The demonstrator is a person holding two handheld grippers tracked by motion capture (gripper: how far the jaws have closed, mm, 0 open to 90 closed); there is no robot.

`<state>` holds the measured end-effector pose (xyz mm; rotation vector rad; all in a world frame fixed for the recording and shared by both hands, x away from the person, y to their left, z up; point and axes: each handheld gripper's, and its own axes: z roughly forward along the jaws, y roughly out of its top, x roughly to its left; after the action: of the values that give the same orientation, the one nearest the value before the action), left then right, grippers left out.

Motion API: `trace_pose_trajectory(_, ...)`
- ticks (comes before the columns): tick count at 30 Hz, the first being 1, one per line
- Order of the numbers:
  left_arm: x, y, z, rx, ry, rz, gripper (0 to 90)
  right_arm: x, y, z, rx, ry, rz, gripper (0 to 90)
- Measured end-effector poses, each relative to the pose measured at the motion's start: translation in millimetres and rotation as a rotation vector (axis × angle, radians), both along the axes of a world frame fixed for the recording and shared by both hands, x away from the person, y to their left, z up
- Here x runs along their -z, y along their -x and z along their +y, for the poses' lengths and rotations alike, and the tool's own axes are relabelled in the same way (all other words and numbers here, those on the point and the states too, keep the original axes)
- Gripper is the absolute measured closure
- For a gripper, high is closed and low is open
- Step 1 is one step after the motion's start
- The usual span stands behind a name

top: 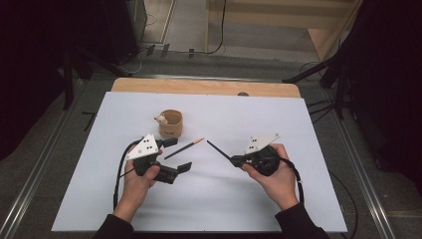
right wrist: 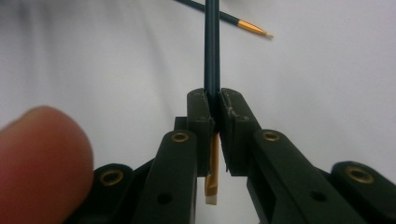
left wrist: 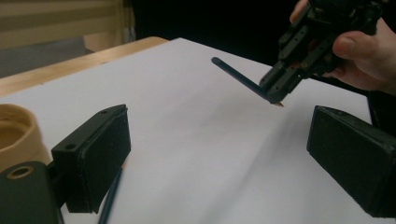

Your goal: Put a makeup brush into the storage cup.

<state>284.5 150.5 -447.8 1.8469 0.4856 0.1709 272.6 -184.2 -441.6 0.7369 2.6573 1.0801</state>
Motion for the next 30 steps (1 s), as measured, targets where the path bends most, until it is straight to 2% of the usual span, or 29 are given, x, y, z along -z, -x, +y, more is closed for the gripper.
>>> trace_pose_trajectory(5, 1.5, 2.6, -7.7, 0.077, -0.026, 0.021, 13.9, -0.4, 3.7, 10.3, -0.05, 0.02, -0.012, 84.6)
trace_pose_trajectory(8, 1.9, 2.8, -9.8, 0.09, -0.032, 0.03, 16.3, -0.6, 4.9, 13.8, -0.073, 0.026, -0.019, 84.6)
trace_pose_trajectory(9, 2.8, 2.9, -12.6, 0.108, -0.035, 0.039, 18.6, -0.8, 6.5, 16.6, -0.093, 0.027, -0.015, 84.6)
trace_pose_trajectory(11, 3.1, 3.5, -13.7, 0.112, -0.043, 0.042, 22.5, -0.9, 7.2, 18.0, -0.099, 0.027, -0.017, 84.6)
trace_pose_trajectory(12, 3.5, 3.6, -15.8, 0.111, -0.055, 0.049, 24.3, -0.9, 9.0, 21.5, -0.122, 0.038, -0.027, 84.6)
trace_pose_trajectory(13, 3.5, 3.6, -15.8, 0.111, -0.055, 0.049, 26.0, -0.9, 9.0, 21.5, -0.122, 0.038, -0.027, 84.6)
trace_pose_trajectory(14, 3.9, 3.2, -17.4, 0.11, -0.058, 0.065, 29.3, -0.5, 10.3, 25.8, -0.147, 0.054, -0.033, 84.6)
trace_pose_trajectory(16, 4.5, 3.6, -18.7, 0.128, -0.066, 0.078, 35.8, 0.1, 11.4, 29.5, -0.163, 0.062, -0.03, 84.6)
trace_pose_trajectory(19, 4.7, 3.8, -19.8, 0.142, -0.081, 0.087, 40.7, 1.7, 11.9, 33.3, -0.179, 0.071, -0.024, 84.6)
trace_pose_trajectory(22, 5.1, 1.8, -20.7, 0.159, -0.08, 0.125, 44.4, 2.8, 12.5, 35.7, -0.191, 0.075, -0.019, 84.6)
trace_pose_trajectory(25, 6.0, 0.4, -20.4, 0.166, -0.083, 0.139, 45.9, 3.3, 12.8, 37.4, -0.203, 0.087, -0.022, 84.6)
trace_pose_trajectory(26, 7.1, -1.6, -19.7, 0.182, -0.081, 0.17, 47.9, 4.2, 13.2, 39.4, -0.219, 0.098, -0.029, 84.6)
trace_pose_trajectory(28, 7.7, -2.6, -19.4, 0.189, -0.085, 0.177, 48.9, 4.4, 13.7, 40.1, -0.22, 0.101, -0.025, 84.6)
trace_pose_trajectory(30, 8.0, -4.2, -18.7, 0.237, -0.088, 0.21, 53.6, 4.8, 14.2, 41.5, -0.229, 0.108, -0.026, 84.6)
